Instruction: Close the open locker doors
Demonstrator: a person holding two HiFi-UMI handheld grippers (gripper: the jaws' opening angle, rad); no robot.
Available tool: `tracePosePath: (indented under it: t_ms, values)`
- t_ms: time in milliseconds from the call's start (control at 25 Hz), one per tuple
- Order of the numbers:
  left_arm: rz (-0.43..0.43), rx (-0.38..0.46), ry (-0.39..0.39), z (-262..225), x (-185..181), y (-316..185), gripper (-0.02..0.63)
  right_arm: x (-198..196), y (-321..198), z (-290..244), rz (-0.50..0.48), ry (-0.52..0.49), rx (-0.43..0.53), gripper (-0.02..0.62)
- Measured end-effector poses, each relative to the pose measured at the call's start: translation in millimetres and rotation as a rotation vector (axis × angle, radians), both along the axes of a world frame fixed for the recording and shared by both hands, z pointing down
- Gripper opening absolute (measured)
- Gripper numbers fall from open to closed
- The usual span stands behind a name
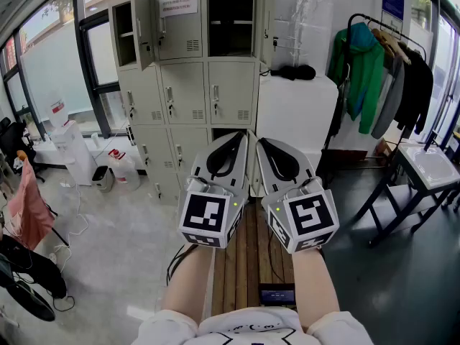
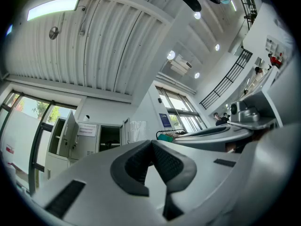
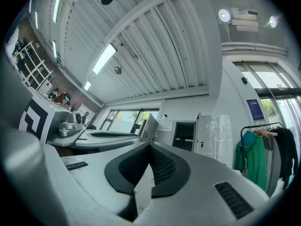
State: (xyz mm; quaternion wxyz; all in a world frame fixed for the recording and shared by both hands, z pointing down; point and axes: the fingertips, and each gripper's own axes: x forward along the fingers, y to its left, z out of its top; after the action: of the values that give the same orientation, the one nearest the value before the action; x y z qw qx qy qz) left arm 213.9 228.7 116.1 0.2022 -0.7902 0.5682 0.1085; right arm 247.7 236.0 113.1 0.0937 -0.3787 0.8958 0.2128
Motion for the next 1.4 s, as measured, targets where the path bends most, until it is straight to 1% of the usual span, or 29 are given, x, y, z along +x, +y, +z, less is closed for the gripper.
tracePosePath:
  t_ms: [360, 480, 600, 720, 1040, 1240, 1400]
  values:
    - [-0.015, 0.003, -0.007, 5, 19, -10, 0.026, 21, -16, 7, -0.022, -0.019, -0.007, 0.020]
    - [-0.025, -0.004, 0.005, 8, 18, -14, 0.027, 24, -19, 9, -0.044, -0.031, -0.012, 0.020]
    - [-0.043, -0.013, 0.021, 8, 15, -21, 0.026, 22, -24, 11, -0.053, -0.018, -0.015, 0.020]
    - [-0.050, -0.019, 0.016, 9, 15, -31, 0.026, 22, -33, 11, -0.062, -0.015, -0.018, 0.020]
    - [-0.042, -0.015, 0.000, 4, 8, -74, 0.028, 15, -71, 3, -0.060, -0.021, 0.018, 0.020]
    - [-0.015, -0.020, 0.000, 3, -3, -111, 0.028, 7, -109, 1, -0.041, -0.034, 0.019, 0.020]
    - [-0.017, -0.016, 0.004, -1, -17, -146, 0.028, -6, -143, -2, -0.032, -0.022, 0.028, 0.020]
